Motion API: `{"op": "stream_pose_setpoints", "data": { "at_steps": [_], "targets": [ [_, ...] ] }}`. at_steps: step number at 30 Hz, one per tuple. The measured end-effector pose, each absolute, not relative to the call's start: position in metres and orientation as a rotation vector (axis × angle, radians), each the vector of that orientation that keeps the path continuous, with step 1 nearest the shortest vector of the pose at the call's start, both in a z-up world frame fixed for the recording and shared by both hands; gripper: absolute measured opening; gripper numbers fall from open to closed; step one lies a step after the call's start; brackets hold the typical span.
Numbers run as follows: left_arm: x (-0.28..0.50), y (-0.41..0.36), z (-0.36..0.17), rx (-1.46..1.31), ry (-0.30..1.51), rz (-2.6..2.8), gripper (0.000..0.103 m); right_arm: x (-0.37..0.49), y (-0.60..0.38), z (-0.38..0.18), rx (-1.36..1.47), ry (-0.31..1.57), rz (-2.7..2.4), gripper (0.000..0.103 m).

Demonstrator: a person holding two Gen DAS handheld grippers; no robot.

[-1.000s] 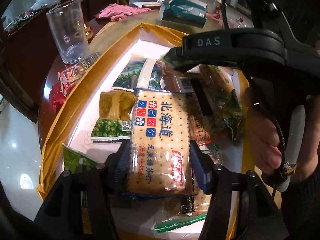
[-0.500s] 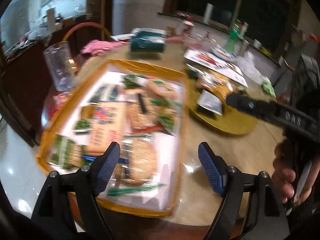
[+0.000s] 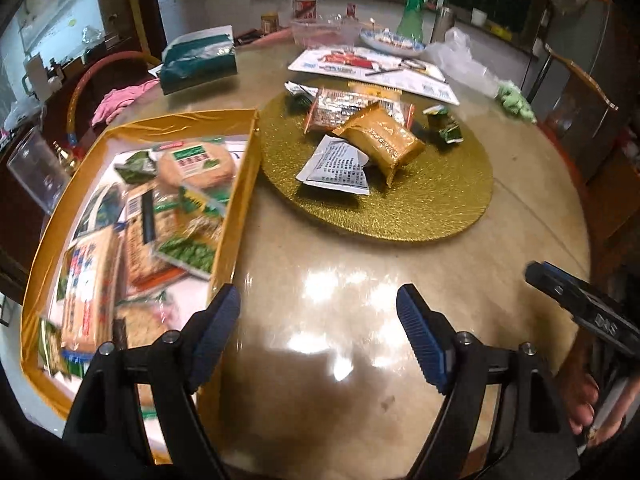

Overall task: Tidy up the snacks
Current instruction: 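Grasp the orange pouch with the right tool while the left tool grasps a white paper packet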

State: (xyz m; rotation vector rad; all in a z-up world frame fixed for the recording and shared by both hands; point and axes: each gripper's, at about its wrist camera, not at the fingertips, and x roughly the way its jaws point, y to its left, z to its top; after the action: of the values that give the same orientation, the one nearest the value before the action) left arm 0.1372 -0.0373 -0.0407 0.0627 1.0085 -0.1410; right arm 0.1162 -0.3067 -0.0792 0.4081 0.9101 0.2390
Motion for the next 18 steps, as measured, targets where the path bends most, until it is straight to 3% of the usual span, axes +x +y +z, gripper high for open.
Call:
{"op": "stream_pose_setpoints", "data": {
  "at_steps": [7, 18],
  "targets": [
    [0.127, -0.041, -0.039, 0.039, 1.005, -0.145, 0.081, 0.136, -0.289, -0.074, 0.317, 0.921, 0.376, 0.068],
    [0.087, -0.022, -0.026, -0.035, 0.965, -0.085, 0.081, 0.242, -0.208, -0.048, 0.047, 0.911, 0.495, 0.068]
  ]
}}
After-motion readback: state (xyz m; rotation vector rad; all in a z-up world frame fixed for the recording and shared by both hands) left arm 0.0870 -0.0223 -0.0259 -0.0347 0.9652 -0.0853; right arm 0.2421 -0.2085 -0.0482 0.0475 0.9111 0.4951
